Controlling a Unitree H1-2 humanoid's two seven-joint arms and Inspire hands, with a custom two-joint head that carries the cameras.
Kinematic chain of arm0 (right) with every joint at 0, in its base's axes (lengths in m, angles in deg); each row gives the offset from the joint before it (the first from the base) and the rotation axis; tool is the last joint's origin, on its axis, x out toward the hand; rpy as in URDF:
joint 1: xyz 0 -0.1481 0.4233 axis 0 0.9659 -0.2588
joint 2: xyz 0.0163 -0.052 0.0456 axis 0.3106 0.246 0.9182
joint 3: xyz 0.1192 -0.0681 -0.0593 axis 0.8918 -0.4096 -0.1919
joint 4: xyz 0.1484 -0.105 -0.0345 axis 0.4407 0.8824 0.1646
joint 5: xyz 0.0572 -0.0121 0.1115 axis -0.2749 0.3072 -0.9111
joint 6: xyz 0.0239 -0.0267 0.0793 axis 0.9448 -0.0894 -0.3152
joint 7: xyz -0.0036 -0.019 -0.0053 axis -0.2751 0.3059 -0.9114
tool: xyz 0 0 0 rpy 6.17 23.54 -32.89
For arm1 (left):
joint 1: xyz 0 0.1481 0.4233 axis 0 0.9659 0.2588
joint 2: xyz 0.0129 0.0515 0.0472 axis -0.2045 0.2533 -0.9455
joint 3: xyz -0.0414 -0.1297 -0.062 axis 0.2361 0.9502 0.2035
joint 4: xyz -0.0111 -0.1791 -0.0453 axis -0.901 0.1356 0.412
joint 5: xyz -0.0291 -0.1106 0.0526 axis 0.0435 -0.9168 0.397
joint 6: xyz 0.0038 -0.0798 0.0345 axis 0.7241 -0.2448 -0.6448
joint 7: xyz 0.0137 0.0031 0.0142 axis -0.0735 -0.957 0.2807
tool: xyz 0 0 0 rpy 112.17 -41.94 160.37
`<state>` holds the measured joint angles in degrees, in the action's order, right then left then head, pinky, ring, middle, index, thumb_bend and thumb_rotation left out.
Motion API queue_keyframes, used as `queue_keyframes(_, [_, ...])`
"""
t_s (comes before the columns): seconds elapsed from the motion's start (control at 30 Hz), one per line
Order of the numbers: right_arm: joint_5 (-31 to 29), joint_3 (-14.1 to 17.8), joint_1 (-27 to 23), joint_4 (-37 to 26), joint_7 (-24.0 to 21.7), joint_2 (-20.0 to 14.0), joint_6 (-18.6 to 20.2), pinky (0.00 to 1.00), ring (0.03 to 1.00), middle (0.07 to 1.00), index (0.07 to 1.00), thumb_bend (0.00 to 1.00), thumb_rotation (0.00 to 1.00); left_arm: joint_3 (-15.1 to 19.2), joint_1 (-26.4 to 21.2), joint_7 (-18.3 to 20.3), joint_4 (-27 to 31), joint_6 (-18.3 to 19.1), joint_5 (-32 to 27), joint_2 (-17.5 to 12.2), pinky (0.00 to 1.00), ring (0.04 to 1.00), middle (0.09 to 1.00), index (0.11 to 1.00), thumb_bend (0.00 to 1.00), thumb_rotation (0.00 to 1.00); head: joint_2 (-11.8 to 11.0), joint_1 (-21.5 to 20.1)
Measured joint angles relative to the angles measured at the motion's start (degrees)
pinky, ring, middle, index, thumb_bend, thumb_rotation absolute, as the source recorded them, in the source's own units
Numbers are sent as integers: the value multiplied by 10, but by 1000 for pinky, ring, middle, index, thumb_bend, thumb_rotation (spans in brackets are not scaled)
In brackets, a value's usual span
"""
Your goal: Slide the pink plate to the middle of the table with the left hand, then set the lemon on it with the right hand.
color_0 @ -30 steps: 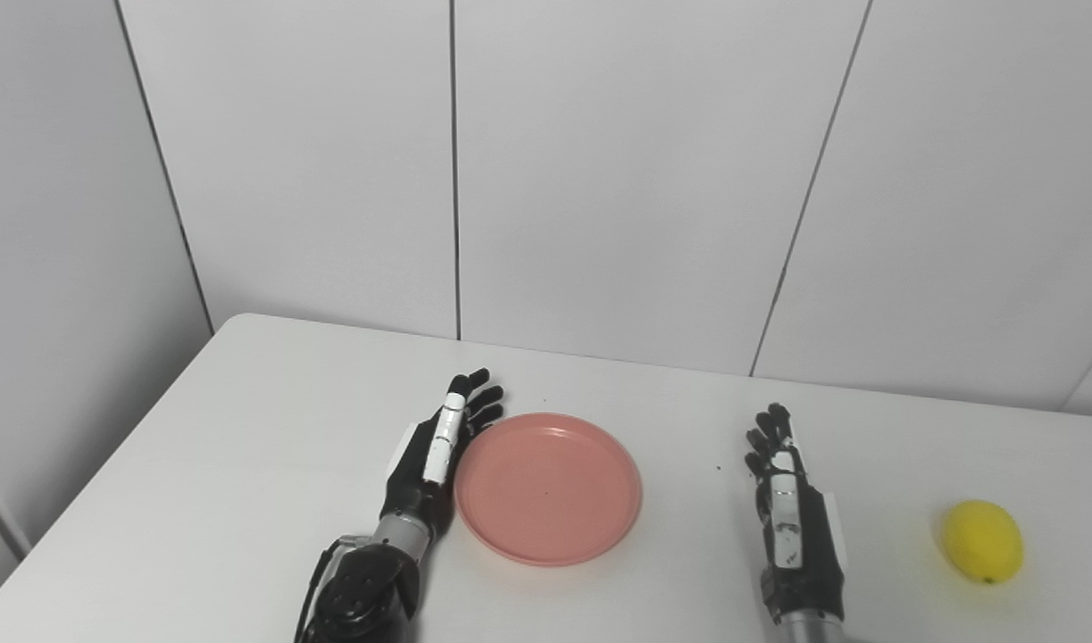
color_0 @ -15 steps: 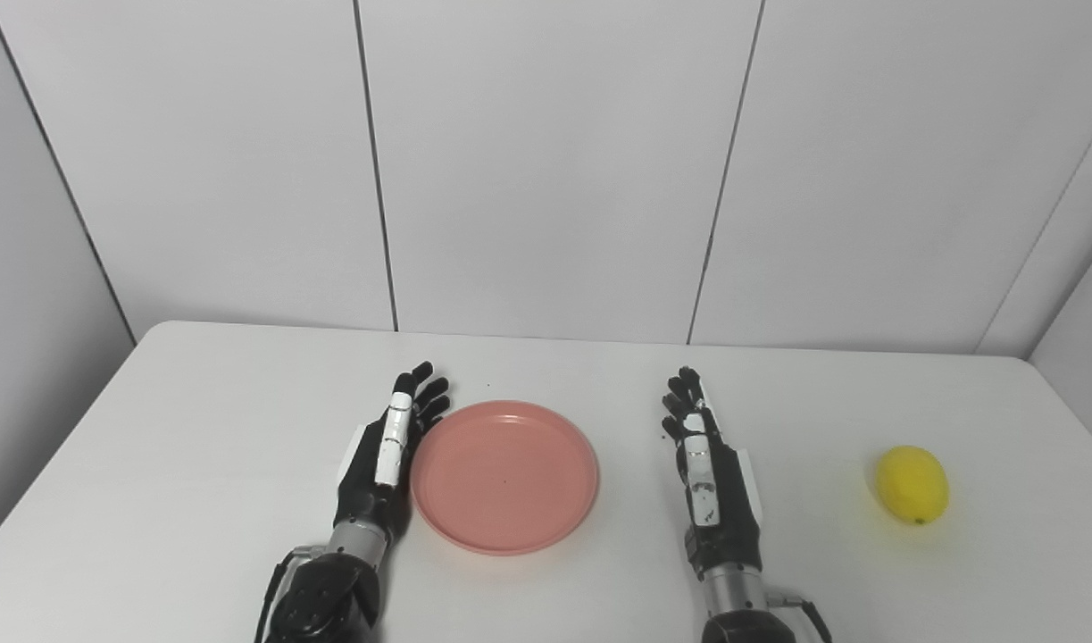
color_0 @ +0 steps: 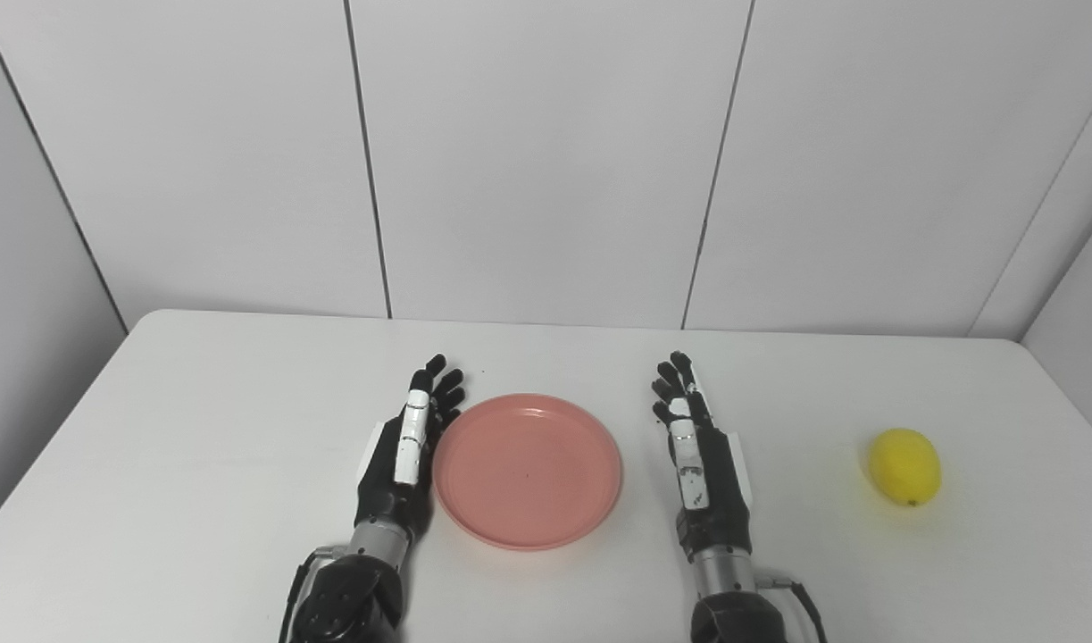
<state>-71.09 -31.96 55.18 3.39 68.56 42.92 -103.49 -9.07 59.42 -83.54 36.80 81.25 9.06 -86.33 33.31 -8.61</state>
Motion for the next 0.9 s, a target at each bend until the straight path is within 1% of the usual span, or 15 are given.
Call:
queue_keyframes(0.17, [1, 0, 0, 0, 0, -1, 0, 936, 931, 932, 951, 649, 967, 0, 0, -4, -9, -20, 1, 5, 961, 954, 955, 960, 605, 1000, 0, 4])
queue_keyframes(0.3, [0, -2, 0, 0, -2, -2, 0, 946, 942, 937, 957, 658, 960, 0, 0, -8, -12, -26, 6, 10, 972, 960, 962, 970, 594, 1000, 1, 4])
queue_keyframes(0.4, [-3, -3, 0, -1, -4, -3, 0, 951, 945, 936, 957, 658, 951, -3, 0, -17, -17, -40, 22, 13, 955, 951, 958, 967, 579, 1000, 2, 3])
queue_keyframes(0.5, [-7, -2, 0, -1, -5, -3, 0, 949, 944, 936, 956, 663, 955, -7, 0, -34, -20, -50, 46, 19, 921, 927, 931, 932, 571, 1000, 1, 3])
queue_keyframes(0.7, [-7, -4, 0, -1, -5, -4, 1, 951, 945, 938, 954, 658, 959, -9, 1, -50, -20, -53, 65, 28, 886, 901, 905, 895, 579, 1000, 1, 1])
queue_keyframes(0.83, [-7, -4, 0, -1, -5, -4, 1, 949, 943, 938, 958, 661, 960, -9, 1, -51, -20, -54, 65, 29, 890, 901, 905, 894, 590, 1000, 1, 0])
queue_keyframes(0.9, [-7, -4, 0, -1, -5, -4, 1, 949, 938, 936, 956, 652, 949, -11, 2, -51, -19, -54, 65, 29, 870, 889, 895, 885, 596, 1000, 2, 0])
